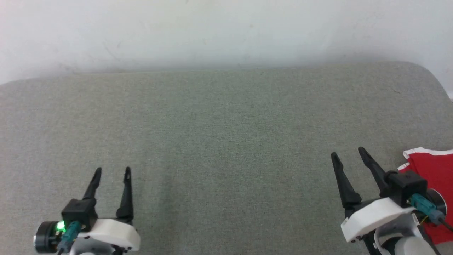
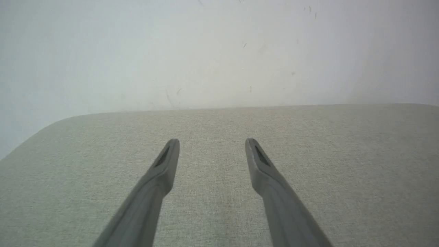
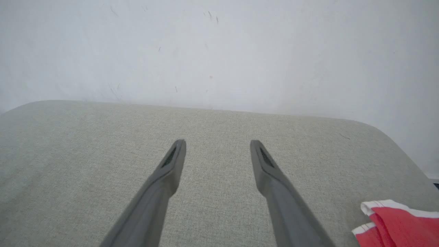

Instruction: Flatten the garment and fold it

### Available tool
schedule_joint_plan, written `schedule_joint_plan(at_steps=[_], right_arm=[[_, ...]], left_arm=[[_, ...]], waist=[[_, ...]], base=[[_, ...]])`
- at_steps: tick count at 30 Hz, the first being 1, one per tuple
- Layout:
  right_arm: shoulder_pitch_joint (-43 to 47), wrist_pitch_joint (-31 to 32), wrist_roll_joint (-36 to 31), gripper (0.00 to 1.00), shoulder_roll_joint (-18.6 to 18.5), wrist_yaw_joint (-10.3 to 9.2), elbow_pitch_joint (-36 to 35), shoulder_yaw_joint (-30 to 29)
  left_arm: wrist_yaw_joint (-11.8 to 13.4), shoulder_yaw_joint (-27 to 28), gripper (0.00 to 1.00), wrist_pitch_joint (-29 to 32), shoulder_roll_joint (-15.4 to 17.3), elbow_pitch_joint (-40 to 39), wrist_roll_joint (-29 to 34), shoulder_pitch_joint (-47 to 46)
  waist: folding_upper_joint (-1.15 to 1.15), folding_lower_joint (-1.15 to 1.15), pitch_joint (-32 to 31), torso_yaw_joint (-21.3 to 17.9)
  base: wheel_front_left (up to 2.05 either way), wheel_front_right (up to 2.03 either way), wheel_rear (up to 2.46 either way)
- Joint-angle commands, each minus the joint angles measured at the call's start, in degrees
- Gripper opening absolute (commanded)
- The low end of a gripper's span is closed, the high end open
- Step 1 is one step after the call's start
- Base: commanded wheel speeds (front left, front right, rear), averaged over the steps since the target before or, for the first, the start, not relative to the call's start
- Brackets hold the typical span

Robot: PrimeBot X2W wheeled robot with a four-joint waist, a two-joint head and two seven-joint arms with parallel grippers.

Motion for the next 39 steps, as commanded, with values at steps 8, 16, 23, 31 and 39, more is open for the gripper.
schedule_joint_plan(at_steps=[8,16,23,31,39], right_arm=[[6.69,1.55,-0.61,1.00,1.34,-0.04,-7.25,-1.04],[10.36,1.41,-0.73,1.00,1.86,-0.04,-9.26,-2.54],[11.11,0.59,0.27,1.00,1.90,-0.04,-9.59,-2.95],[10.59,1.08,0.05,0.00,1.62,0.00,-9.04,-2.69],[10.05,1.11,-0.36,0.00,1.63,0.00,-8.57,-2.69]], left_arm=[[-3.41,3.23,1.00,-0.27,-0.31,-1.94,-2.47,2.36],[-5.94,6.01,1.00,-0.27,-3.00,-2.65,0.37,4.83],[-7.69,7.42,1.00,-0.27,-4.64,-1.83,3.30,5.92],[-8.09,7.38,0.00,0.22,-5.01,-1.60,3.77,5.45],[-8.02,7.49,0.00,1.03,-5.47,-1.97,4.50,5.21]], waist=[[0.00,0.00,-1.64,0.45],[0.00,0.00,-3.20,0.34],[0.00,0.00,-3.87,0.71],[0.00,0.00,-3.99,0.83],[0.00,0.00,-4.04,0.82]], base=[[0.00,0.00,0.00],[0.00,0.00,0.00],[0.00,0.00,0.00],[0.00,0.00,0.00],[0.00,0.00,0.00]])
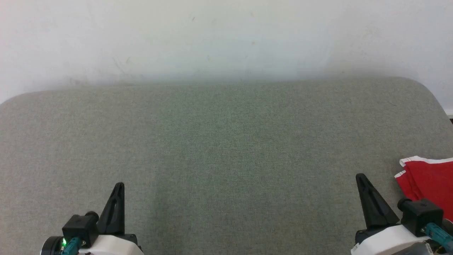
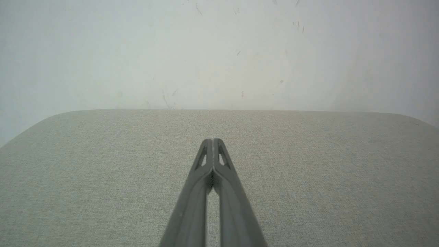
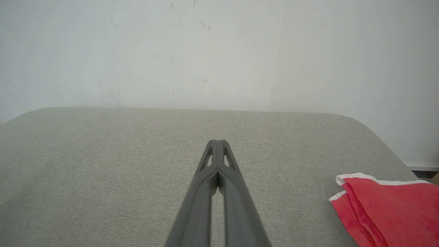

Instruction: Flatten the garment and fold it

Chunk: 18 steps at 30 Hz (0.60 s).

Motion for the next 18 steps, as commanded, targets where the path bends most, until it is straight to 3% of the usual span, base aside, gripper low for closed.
schedule_joint_plan(at_steps=[1,18], right_arm=[[-0.67,0.03,-0.26,0.00,0.02,0.00,0.30,-0.05],[-1.98,0.10,-1.26,0.00,0.06,-0.01,1.46,-0.04]], left_arm=[[0.08,0.13,0.00,0.39,-0.38,-0.35,0.82,-0.32],[0.24,0.41,0.00,2.39,-1.52,-1.25,2.60,-0.93]], waist=[[0.00,0.00,-0.01,0.00],[0.00,0.00,-0.15,-0.02]], base=[[0.00,0.00,0.00],[0.00,0.00,0.00]])
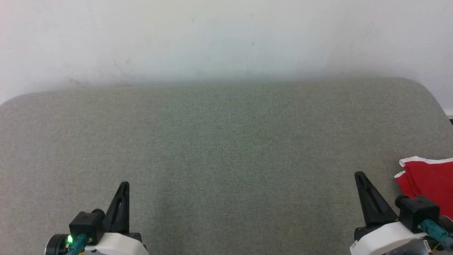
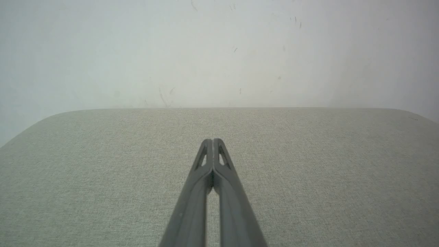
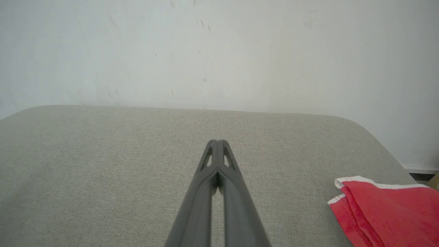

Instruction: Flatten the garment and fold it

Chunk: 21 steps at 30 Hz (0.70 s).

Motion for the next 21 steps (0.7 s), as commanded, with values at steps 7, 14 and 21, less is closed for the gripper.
schedule_joint_plan(at_steps=[7,14,21], right_arm=[[-1.36,0.12,-0.79,0.00,0.08,-0.01,0.64,-0.03],[-1.90,0.15,-1.20,0.00,0.10,-0.01,1.12,-0.03],[-2.44,0.18,-1.62,0.00,0.11,-0.02,1.60,-0.02]], left_arm=[[0.28,0.36,0.00,0.91,-0.65,-0.68,1.15,-1.04],[0.35,0.47,0.00,1.73,-1.12,-1.05,1.87,-1.29],[0.41,0.59,0.00,2.55,-1.58,-1.42,2.60,-1.54]], waist=[[0.00,0.00,-0.05,-0.01],[0.00,0.00,-0.11,-0.01],[0.00,0.00,-0.16,-0.02]], base=[[0.00,0.00,0.00],[0.00,0.00,0.00],[0.00,0.00,0.00]])
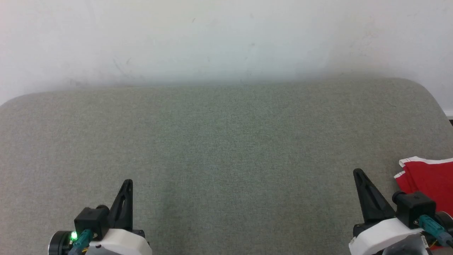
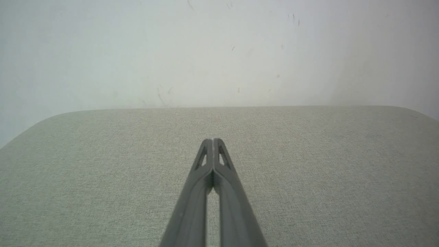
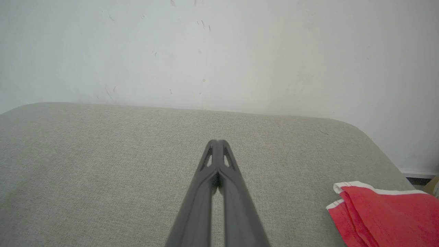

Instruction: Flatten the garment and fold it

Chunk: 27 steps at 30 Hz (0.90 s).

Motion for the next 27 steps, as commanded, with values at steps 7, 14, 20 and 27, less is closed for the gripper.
schedule_joint_plan(at_steps=[7,14,20,27], right_arm=[[-1.55,0.20,-0.82,0.00,0.12,-0.02,0.67,-0.04],[-2.09,0.23,-1.23,0.00,0.14,-0.02,1.15,-0.03],[-2.55,0.26,-1.58,0.00,0.15,-0.02,1.56,-0.03],[-3.09,0.29,-1.99,0.00,0.17,-0.03,2.04,-0.02]], left_arm=[[0.30,0.48,0.00,0.98,-0.75,-0.76,1.54,-1.35],[0.36,0.59,0.00,1.80,-1.22,-1.13,2.27,-1.60],[0.42,0.68,0.00,2.50,-1.62,-1.45,2.89,-1.81],[0.48,0.80,0.00,3.32,-2.08,-1.82,3.62,-2.06]], waist=[[0.00,0.00,-0.05,-0.01],[0.00,0.00,-0.11,-0.01],[0.00,0.00,-0.16,-0.02],[0.00,0.00,-0.21,-0.02]], base=[[0.00,0.00,0.00],[0.00,0.00,0.00],[0.00,0.00,0.00],[0.00,0.00,0.00]])
